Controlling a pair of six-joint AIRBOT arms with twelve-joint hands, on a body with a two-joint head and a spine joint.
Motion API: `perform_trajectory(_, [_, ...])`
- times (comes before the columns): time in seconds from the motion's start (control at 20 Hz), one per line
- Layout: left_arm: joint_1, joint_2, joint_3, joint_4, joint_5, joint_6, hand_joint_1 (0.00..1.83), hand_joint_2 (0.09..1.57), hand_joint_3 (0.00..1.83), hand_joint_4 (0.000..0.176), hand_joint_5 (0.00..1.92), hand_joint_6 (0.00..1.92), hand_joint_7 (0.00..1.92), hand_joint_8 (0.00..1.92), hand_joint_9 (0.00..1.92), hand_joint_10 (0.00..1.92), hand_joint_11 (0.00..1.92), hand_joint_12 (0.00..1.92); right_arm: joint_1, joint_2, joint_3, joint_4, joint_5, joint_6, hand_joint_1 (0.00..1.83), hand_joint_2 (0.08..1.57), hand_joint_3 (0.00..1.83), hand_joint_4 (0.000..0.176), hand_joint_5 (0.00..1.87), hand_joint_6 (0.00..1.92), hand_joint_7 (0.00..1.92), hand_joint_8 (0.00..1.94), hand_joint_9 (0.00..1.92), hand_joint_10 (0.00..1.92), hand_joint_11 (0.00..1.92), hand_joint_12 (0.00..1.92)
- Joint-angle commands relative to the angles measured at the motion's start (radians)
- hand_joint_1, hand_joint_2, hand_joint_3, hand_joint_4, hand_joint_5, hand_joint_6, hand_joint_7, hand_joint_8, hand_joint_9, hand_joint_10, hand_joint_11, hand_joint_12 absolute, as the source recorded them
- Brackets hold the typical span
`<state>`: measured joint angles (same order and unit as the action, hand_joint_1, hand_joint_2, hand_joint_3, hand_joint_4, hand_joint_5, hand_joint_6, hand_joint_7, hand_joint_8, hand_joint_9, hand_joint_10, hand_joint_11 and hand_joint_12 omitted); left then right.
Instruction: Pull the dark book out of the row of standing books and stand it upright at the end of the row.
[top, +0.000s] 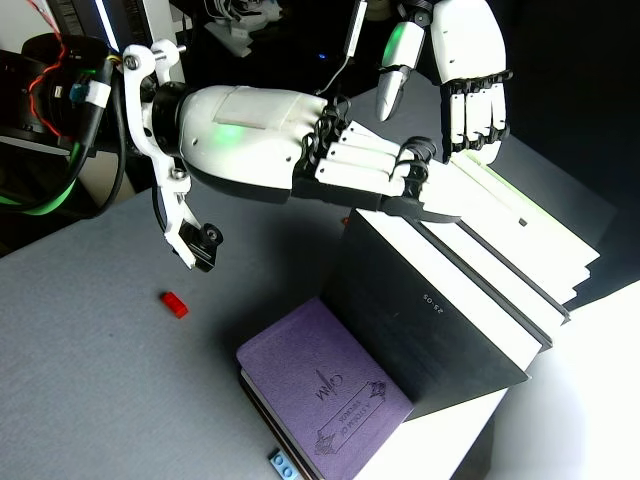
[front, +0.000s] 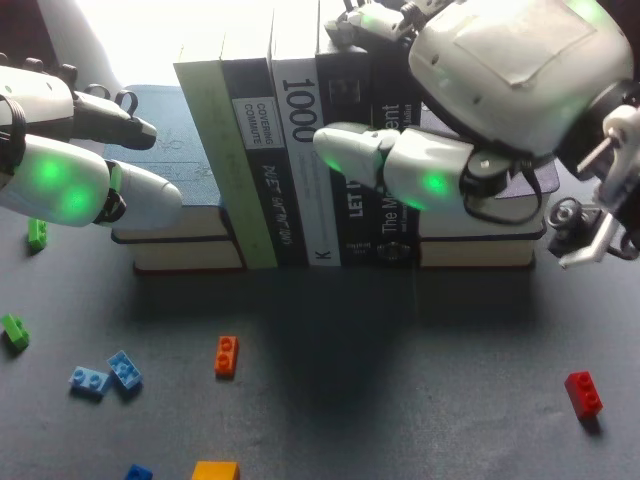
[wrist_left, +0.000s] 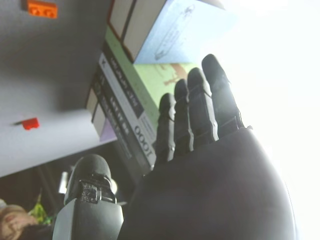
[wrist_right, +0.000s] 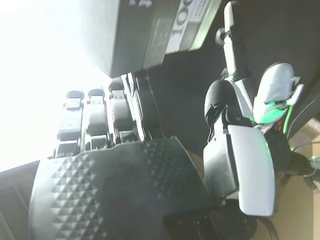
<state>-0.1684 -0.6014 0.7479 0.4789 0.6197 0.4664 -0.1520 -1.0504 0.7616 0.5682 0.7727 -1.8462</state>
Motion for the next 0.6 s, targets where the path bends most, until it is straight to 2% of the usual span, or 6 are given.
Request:
perform_trajectory(0.0, [-0.011,0.01,0.003,0.029,-0.072,-0.004,0.0,1.19,0.0,0.026,0.17,0.0,0.19,0.01,0.19,0.01,0.1,0.37,-0.001,0.01,-0.015,-0.042,0.079,-0.013,0.0,1.2,0.0,0.0,0.45,0.22,0.07,0.0,0.0,0.0,0.0,0.0])
perform_trajectory(0.15, [-0.01,0.01,0.003,0.029,-0.073,-0.004,0.0,1.2,0.0,0.03,0.17,0.0,0.19,0.01,0.18,0.0,0.1,0.36,-0.011,0.03,-0.065,-0.035,0.116,-0.042,0.0,1.2,0.0,0.002,0.45,0.22,0.08,0.01,0.0,0.0,0.0,0.0])
perform_trajectory(0.25, [-0.009,0.01,0.003,0.029,-0.073,-0.004,0.01,1.19,0.0,0.023,0.17,0.0,0.19,0.0,0.19,0.01,0.1,0.36,-0.015,0.041,-0.103,-0.001,0.132,-0.074,0.0,1.2,0.0,0.0,0.44,0.21,0.09,0.01,0.0,0.0,0.0,0.0])
perform_trajectory(0.4, [-0.009,0.01,0.003,0.029,-0.074,-0.01,0.0,1.18,0.01,0.032,0.18,0.0,0.19,0.0,0.19,0.0,0.13,0.33,-0.026,0.059,-0.169,0.04,0.137,-0.112,0.0,1.2,0.0,0.0,0.46,0.22,0.08,0.01,0.0,0.0,0.0,0.0])
perform_trajectory(0.45, [-0.009,0.01,0.003,0.029,-0.075,-0.01,0.0,1.19,0.01,0.024,0.18,0.0,0.19,0.0,0.19,0.0,0.13,0.33,-0.028,0.065,-0.192,0.055,0.137,-0.126,0.0,1.2,0.0,0.0,0.45,0.22,0.08,0.0,0.0,0.0,0.0,0.0])
perform_trajectory(0.55, [-0.007,0.01,0.003,0.029,-0.075,-0.013,0.0,1.18,0.0,0.031,0.18,0.0,0.19,0.0,0.2,0.0,0.13,0.33,-0.033,0.075,-0.241,0.057,0.137,-0.147,0.0,1.2,0.0,0.0,0.45,0.22,0.1,0.01,0.0,0.0,0.0,0.0])
